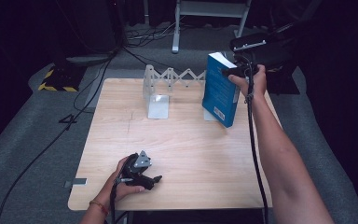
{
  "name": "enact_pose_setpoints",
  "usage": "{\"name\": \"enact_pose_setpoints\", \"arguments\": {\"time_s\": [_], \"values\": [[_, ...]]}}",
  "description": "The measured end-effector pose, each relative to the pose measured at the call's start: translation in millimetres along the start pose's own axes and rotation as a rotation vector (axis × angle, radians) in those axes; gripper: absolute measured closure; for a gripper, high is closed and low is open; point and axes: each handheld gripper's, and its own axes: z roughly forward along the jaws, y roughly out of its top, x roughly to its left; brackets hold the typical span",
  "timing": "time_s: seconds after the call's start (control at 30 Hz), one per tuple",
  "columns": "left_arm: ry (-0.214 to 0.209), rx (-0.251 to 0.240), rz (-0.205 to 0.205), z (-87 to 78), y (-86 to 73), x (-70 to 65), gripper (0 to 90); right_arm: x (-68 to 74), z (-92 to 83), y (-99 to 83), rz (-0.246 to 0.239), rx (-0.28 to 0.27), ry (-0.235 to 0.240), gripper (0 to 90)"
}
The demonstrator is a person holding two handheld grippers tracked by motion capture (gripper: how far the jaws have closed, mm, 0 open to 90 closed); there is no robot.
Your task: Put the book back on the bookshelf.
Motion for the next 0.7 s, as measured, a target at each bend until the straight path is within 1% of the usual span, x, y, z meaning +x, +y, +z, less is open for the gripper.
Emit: {"name": "enact_pose_setpoints", "arguments": {"time_s": [0.03,0.17,0.33,0.4,0.43,0.47,0.6,0.7], "values": [[0.000,0.000,0.000,0.0,0.0,0.0,16.5,0.6,0.6,-1.0,-0.003,-0.009,-0.002,60.5],[-0.002,-0.001,0.000,0.0,0.0,-0.2,16.5,0.7,-0.9,-4.0,-0.021,-0.008,0.007,60.3],[-0.002,0.000,0.000,0.0,0.0,-0.2,16.5,-3.5,-4.0,-11.0,-0.021,0.011,0.031,59.8],[-0.002,0.000,0.000,0.1,0.0,-0.2,16.5,-6.3,-6.0,-15.3,-0.007,0.018,0.056,59.6],[-0.002,0.000,0.000,0.1,0.0,-0.2,16.5,-6.3,-6.0,-15.3,-0.007,0.018,0.056,59.6],[-0.002,-0.002,-0.001,0.2,-0.1,-0.2,16.4,-8.5,-7.4,-19.1,-0.001,0.028,0.067,59.2],[-0.002,-0.003,-0.001,0.3,-0.1,-0.3,16.5,-12.6,-10.6,-23.2,-0.004,0.039,0.081,58.9],[-0.002,-0.002,-0.001,0.2,-0.1,-0.2,16.4,-14.7,-13.7,-25.0,-0.010,0.047,0.079,58.7]]}}
